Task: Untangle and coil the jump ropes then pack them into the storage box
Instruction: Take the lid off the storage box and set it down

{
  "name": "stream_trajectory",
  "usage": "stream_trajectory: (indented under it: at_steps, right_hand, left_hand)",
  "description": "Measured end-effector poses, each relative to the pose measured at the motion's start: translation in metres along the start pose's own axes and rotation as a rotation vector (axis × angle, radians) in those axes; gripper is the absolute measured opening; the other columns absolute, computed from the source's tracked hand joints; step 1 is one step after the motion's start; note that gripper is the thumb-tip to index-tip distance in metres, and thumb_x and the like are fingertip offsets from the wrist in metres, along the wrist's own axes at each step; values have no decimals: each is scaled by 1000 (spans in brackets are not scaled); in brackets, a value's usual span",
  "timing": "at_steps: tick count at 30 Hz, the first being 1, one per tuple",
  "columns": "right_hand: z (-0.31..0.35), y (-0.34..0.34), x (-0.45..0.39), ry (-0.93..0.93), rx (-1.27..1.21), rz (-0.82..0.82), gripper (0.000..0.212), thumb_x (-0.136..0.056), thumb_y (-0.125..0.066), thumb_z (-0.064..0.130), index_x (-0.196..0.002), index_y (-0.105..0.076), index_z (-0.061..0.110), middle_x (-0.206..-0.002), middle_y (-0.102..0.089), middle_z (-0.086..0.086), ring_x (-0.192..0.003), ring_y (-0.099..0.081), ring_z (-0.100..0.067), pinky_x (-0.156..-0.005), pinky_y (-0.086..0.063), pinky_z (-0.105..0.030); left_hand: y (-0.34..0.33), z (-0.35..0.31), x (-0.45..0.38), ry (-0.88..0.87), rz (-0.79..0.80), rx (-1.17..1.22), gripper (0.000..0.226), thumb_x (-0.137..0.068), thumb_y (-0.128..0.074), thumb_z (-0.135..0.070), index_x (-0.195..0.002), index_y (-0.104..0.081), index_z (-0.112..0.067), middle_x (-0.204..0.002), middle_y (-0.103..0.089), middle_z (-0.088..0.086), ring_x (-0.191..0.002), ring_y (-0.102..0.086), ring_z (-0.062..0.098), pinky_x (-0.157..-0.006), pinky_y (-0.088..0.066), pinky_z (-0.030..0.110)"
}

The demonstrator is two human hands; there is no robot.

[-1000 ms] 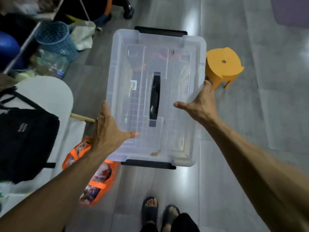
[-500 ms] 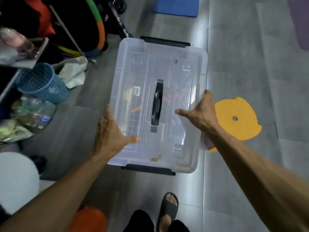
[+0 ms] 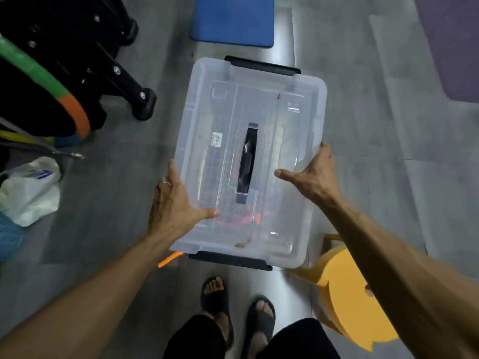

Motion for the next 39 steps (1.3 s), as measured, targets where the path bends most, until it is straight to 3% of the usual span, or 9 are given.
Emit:
stream_trajectory:
  at_steps: [9, 18, 24, 31, 33, 35, 37, 39]
  right_hand:
    - [-48, 30, -192, -104, 15, 11, 117, -59, -85, 46, -145, -14, 12, -146, -29, -17, -131, -37, -33, -106, -36, -43]
    - [-187, 20, -441, -155, 29, 108, 119, -60, -86, 43, -148, -10, 14, -150, -25, -14, -136, -31, -31, -109, -32, -42]
    - [-257, -13, -555, -207, 35, 136, 117, -60, -85, 44, -146, -11, 15, -148, -26, -17, -133, -35, -35, -108, -34, -45]
    - [-280, -27, -595, -205, -2, 42, 113, -62, -84, 45, -145, -14, 12, -143, -31, -18, -128, -38, -35, -107, -36, -47]
    - [-280, -30, -585, -274, -37, -15, 109, -64, -83, 43, -143, -17, 6, -142, -32, -20, -127, -38, -35, -106, -35, -44]
    - [-279, -39, -563, -377, -73, -37, 106, -66, -81, 45, -140, -18, 1, -142, -32, -21, -129, -36, -36, -106, -32, -40]
    - [-275, -48, -529, -527, -49, 14, 107, -70, -77, 49, -141, -17, -5, -145, -30, -23, -131, -34, -38, -107, -30, -40]
    - [-266, -52, -498, -591, 124, 39, 108, -74, -71, 53, -143, -13, -5, -149, -24, -25, -136, -28, -38, -110, -25, -46]
  left_hand:
    - [-83, -109, -165, 9, 100, -29, 150, -38, -89, -56, -148, 7, -22, -148, -28, 23, -134, -32, 40, -102, -38, 48]
    - [-273, -200, -338, 141, 150, -45, 154, -37, -89, -58, -148, 12, -22, -146, -31, 25, -133, -32, 39, -103, -37, 48]
    - [-369, -226, -432, 179, 189, -94, 149, -41, -91, -51, -147, 11, -23, -142, -30, 26, -129, -36, 39, -99, -39, 48]
    - [-397, -232, -499, 78, 215, -170, 145, -48, -88, -52, -147, 15, -25, -146, -24, 21, -132, -32, 36, -105, -33, 49]
    - [-392, -242, -511, -8, 170, -311, 130, -59, -83, -51, -150, 6, -23, -153, -16, 17, -140, -21, 33, -113, -19, 51]
    - [-388, -255, -503, -102, 12, -392, 99, -75, -73, -42, -150, -12, -21, -157, -11, 11, -144, -11, 28, -117, -7, 52]
    - [-391, -258, -471, -56, -98, -341, 81, -84, -62, -41, -150, -19, -21, -158, -7, 11, -146, -1, 28, -117, 0, 54]
    - [-403, -253, -433, 78, -37, -294, 91, -81, -60, -55, -151, -10, -24, -159, 2, 13, -145, 9, 30, -113, 6, 56]
Point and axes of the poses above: each hand's wrist, its own x-axis away from the middle knuckle, its own y-axis out of the back of the hand, z = x × y, the point moved 5 cm from there along -x, towards the middle knuckle
